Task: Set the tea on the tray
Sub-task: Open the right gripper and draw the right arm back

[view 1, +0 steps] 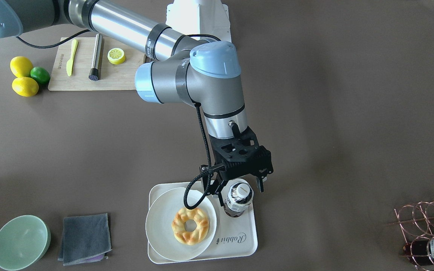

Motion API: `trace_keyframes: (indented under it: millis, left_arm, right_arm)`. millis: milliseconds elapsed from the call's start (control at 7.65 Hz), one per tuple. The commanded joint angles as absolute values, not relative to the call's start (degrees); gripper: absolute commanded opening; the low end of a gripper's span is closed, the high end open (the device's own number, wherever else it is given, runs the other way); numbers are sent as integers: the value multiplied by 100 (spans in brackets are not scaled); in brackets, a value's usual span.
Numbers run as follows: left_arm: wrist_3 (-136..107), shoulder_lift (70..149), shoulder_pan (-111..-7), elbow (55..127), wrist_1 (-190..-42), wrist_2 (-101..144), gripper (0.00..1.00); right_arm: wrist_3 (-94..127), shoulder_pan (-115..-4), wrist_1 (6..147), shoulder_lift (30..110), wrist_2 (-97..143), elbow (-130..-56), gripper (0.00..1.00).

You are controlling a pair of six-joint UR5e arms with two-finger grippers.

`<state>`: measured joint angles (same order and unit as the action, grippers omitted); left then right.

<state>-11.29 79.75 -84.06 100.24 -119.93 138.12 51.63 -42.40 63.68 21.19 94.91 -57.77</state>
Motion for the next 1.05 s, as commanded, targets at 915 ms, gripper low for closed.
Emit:
trace_keyframes:
  millis: [915]
  left_arm:
    - [1169,7576,-9615,9940,-8922,13131,98]
  right_arm:
    - [501,-6957,11118,7332,12498,-10495,100]
